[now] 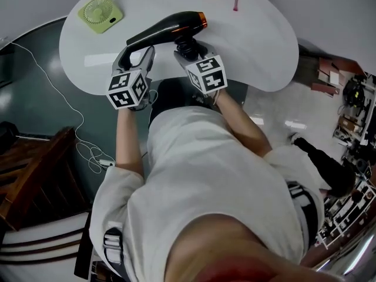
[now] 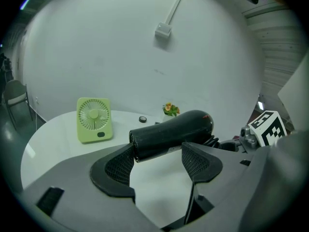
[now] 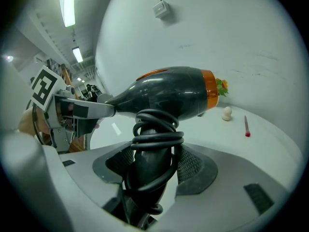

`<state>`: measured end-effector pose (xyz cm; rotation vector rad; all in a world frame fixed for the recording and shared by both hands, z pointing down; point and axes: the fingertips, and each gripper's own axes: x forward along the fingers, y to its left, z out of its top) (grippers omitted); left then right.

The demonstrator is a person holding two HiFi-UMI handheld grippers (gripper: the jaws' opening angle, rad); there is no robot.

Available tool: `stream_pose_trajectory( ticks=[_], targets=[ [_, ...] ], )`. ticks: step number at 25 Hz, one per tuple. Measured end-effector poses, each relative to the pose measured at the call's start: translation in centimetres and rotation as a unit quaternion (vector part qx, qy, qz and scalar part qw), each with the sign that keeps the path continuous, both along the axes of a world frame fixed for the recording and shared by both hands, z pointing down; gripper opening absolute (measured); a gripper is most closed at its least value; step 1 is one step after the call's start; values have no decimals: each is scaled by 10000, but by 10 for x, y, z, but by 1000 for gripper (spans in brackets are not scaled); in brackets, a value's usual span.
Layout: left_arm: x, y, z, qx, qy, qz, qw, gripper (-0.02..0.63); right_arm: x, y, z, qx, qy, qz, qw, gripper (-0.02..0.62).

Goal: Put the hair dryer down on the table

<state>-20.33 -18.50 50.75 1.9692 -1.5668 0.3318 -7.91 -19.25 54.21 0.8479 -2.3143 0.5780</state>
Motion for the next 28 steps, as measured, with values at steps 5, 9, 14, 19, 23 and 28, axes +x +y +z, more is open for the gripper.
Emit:
stream_pose_trajectory(
  ticks=[5,9,14,19,23,28],
  targets=[
    [-6,-18,6,-74,50,139,9999,322,-6,-14,5,-86,23,149,9998,256],
    [-12,-37,9,-131,58,263,9996,322,-11,-30,8,-136,6,263,9996,255],
    [-19,-58,14,-200,81,419,9989,322,-18,-47,11,-177,22,434,9989,256],
    [-26,-76,23,-320,115,559,9979,322,-26,-61,18,-253,73,545,9982,256],
    [-30,-85,30,-406,109,611,9972,322,-30,-70,23,-312,133,553,9979,256],
    [-39,-96,39,-497,134,641,9966,322,-38,-80,29,-359,204,580,9975,256]
  ],
)
